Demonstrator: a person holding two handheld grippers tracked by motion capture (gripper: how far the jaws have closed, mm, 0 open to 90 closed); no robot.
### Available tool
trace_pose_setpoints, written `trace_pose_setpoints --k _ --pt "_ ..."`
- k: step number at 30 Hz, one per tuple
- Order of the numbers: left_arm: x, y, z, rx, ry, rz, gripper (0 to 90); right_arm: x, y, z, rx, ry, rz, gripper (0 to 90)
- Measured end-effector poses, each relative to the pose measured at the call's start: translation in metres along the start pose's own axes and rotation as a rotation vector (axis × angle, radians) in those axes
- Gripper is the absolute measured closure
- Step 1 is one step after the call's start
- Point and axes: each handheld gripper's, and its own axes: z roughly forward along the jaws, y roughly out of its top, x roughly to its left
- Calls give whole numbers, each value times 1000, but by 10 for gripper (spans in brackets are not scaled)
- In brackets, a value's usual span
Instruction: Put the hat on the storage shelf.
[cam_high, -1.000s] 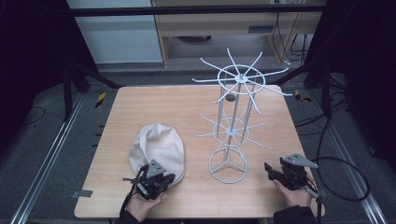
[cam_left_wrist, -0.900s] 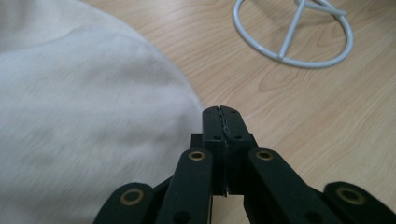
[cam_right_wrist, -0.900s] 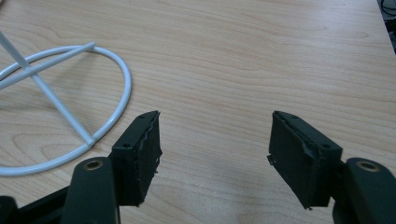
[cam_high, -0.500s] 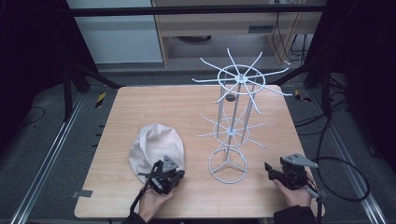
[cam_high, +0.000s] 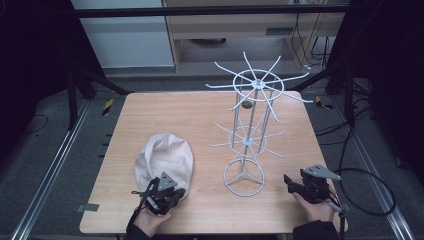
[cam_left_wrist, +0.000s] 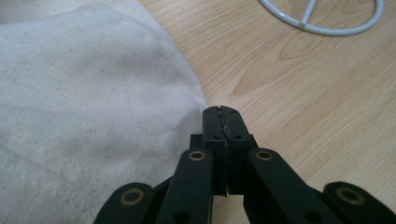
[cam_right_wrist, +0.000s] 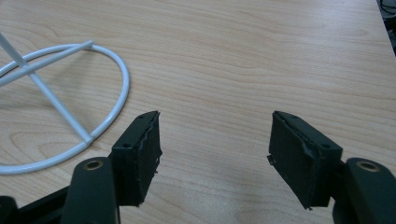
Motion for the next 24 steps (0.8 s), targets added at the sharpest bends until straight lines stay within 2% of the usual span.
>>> trace_pose_setpoints --k 7,15,17,18,19,21,22,23,24 --pt "13 -15 -17 -10 9 -32 899 0 0 1 3 -3 -4 340" --pt "14 -16 -25 -32 -2 -40 898 0 0 1 3 -1 2 339" --pt "10 -9 -38 -100 -10 -44 877 -1 0 1 3 1 5 338" --pt "10 -9 -38 -100 -10 -44 853 -1 0 1 3 1 5 338" --pt "9 -3 -50 -146 -3 -46 833 -1 0 1 4 1 5 337" --pt "13 3 -63 -193 20 -60 796 -1 0 1 4 2 5 337" --pt "13 3 -63 -193 20 -60 770 -1 0 1 4 2 5 337" --pt "17 6 -70 -217 35 -73 770 -1 0 1 5 2 5 337" --pt "25 9 -78 -245 62 -95 729 -1 0 1 4 1 6 336"
